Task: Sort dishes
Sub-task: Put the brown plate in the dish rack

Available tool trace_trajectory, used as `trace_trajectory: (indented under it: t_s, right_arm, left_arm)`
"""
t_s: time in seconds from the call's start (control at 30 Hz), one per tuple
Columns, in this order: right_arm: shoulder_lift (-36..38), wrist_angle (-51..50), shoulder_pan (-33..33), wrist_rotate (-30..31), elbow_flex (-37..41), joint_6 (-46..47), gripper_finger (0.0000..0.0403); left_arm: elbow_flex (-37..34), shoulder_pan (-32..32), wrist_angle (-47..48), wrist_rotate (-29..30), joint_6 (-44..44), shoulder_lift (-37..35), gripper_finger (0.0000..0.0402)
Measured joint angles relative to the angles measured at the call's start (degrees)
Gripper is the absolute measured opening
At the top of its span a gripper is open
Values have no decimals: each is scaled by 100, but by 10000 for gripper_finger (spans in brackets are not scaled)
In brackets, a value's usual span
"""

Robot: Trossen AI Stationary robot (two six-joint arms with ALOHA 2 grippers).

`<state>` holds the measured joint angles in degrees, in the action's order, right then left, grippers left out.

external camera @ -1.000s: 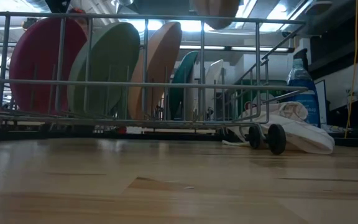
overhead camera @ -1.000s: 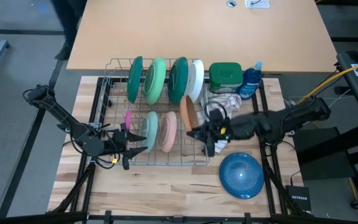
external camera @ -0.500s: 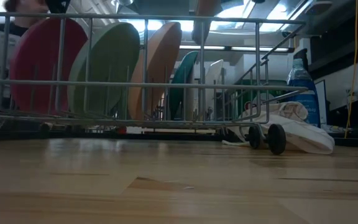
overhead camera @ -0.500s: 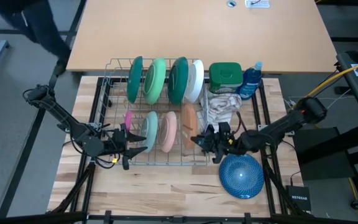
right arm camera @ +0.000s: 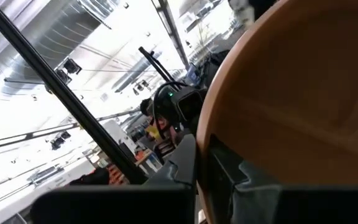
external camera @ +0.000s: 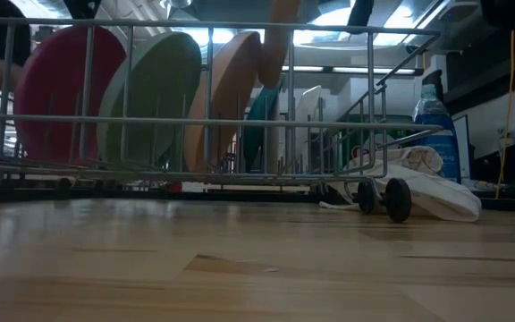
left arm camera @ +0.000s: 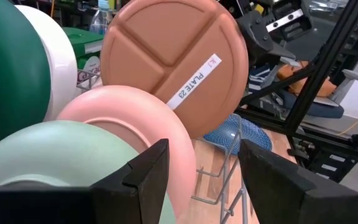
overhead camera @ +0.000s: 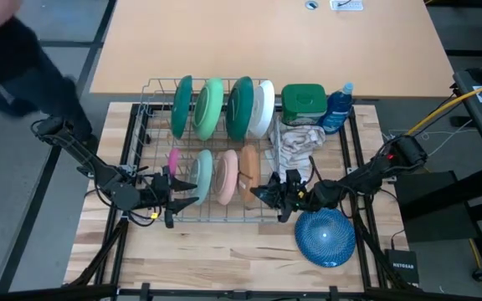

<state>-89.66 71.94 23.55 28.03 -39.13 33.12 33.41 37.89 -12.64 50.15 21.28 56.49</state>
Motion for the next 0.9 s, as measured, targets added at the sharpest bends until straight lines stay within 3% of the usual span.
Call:
trace_trajectory:
  t_s: [0.43, 0.73, 0.9]
  right_arm:
    - [-106, -590, 4, 485, 0, 262, 17]
    - [-102, -914, 6, 495, -3, 263, 17]
    - [-104, -1427, -40, 864, -4, 589, 17]
  left_arm:
    - [0, 0, 2, 0, -22, 0, 184]
    - [0, 0, 2, 0, -22, 0, 184]
    - [0, 0, 2, -1, -20, 2, 184]
